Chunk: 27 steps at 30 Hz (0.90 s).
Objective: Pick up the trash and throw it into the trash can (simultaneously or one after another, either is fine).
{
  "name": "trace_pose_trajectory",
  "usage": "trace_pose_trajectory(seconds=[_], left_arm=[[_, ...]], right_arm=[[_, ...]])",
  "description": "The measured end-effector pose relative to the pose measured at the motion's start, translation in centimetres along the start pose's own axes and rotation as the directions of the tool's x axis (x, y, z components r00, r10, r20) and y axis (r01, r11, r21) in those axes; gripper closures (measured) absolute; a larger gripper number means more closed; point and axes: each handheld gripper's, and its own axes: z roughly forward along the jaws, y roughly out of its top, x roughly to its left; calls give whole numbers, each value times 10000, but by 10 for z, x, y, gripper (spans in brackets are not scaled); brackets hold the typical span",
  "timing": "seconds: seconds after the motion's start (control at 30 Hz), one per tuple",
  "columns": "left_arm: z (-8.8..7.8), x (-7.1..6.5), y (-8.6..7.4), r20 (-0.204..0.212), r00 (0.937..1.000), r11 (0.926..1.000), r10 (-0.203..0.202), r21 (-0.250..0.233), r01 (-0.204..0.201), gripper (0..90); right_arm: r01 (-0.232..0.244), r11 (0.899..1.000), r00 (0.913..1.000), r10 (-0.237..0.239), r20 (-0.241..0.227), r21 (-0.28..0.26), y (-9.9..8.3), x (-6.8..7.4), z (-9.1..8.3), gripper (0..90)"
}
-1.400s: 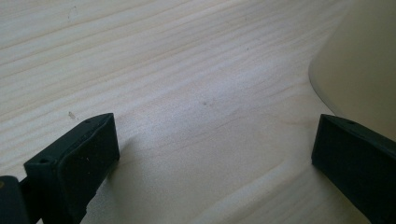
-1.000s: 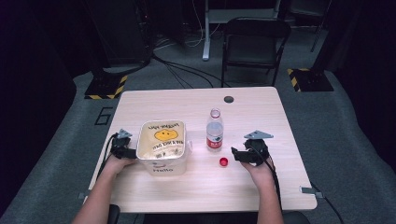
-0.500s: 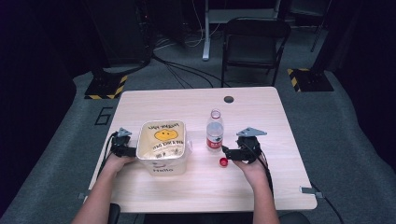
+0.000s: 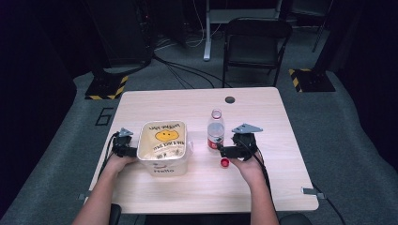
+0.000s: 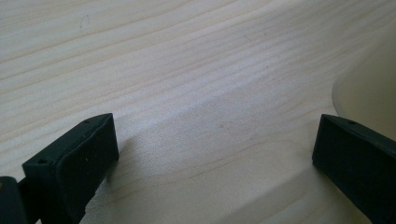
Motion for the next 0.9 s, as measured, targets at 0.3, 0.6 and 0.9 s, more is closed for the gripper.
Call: trace_pose_trajectory(seconds=[0.3, 0.6, 0.9], left_arm=[[0, 0, 1, -29, 10000, 10000, -8, 39, 8, 0], [1, -1, 1, 0, 10000, 10000, 11, 30, -11, 0], [1, -1, 1, 29, 10000, 10000, 81, 27, -81, 0]], right_arm=[[150, 9998, 9998, -148, 91, -143, 13, 7, 9, 69], [389, 9992, 9992, -389, 84, -7, 23, 14, 24, 69], [490, 9988, 9987, -490, 144, -17, 32, 16, 34, 90]])
